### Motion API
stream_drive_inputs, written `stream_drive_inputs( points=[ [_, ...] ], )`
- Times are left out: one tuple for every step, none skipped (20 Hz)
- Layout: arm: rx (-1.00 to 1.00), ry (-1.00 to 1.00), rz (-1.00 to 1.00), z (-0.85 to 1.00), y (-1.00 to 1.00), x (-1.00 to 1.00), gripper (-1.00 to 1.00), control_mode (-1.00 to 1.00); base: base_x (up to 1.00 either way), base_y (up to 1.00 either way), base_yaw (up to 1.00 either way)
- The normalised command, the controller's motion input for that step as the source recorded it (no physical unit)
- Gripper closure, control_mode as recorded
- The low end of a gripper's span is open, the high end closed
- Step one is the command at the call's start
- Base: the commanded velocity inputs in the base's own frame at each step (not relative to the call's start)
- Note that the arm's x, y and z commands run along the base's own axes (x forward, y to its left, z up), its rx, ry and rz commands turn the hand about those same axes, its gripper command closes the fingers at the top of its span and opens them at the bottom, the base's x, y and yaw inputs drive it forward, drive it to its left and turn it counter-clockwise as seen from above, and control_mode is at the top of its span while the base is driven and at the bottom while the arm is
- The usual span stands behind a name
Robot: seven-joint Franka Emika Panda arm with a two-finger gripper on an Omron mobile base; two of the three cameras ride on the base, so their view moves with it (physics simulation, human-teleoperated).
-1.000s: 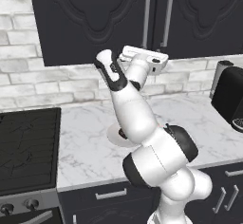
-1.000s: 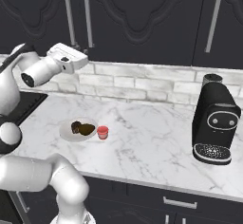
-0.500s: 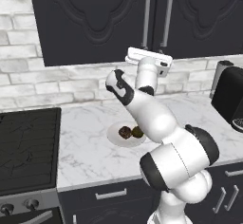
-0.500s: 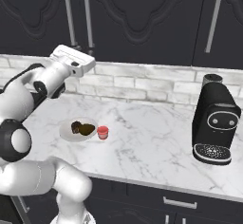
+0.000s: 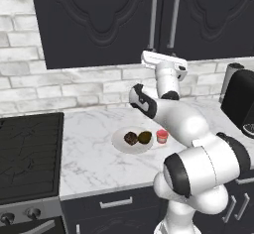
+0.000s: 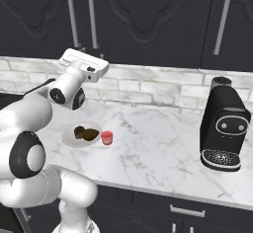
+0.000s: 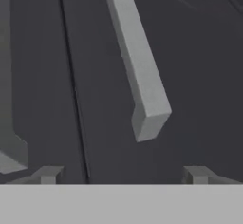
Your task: Pick the avocado and bread from the counter and place them on the plate. Then pick the jam from the cabinet and place it next to the plate. Lastly close the cabinet door.
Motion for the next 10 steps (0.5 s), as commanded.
stream_drive_inputs(
  points=[
    [0.0,0.0,0.07,-0.57,-0.46,1.0,-1.0,-1.0,0.0,0.0,0.0],
    [0.0,0.0,0.06,-0.65,-0.43,1.0,-1.0,-1.0,0.0,0.0,0.0],
    [0.0,0.0,0.05,-0.67,-0.41,1.0,-1.0,-1.0,0.0,0.0,0.0],
    [0.0,0.0,0.05,-0.68,-0.4,1.0,-1.0,-1.0,0.0,0.0,0.0],
    [0.0,0.01,0.05,-0.68,-0.39,1.0,-1.0,-1.0,0.0,0.0,0.0],
    [0.0,0.01,0.05,-0.68,-0.36,1.0,-1.0,-1.0,0.0,0.0,0.0],
    [0.0,0.02,0.05,-0.64,-0.39,1.0,-1.0,-1.0,0.0,0.0,0.0],
    [0.0,0.03,0.06,-0.6,-0.41,1.0,-1.0,-1.0,0.0,0.0,0.0],
    [0.0,0.03,0.05,-0.59,-0.41,1.0,-1.0,-1.0,0.0,0.0,0.0],
    [0.0,0.02,0.04,-0.58,-0.4,1.0,-1.0,-1.0,0.0,0.0,0.0]
  ],
)
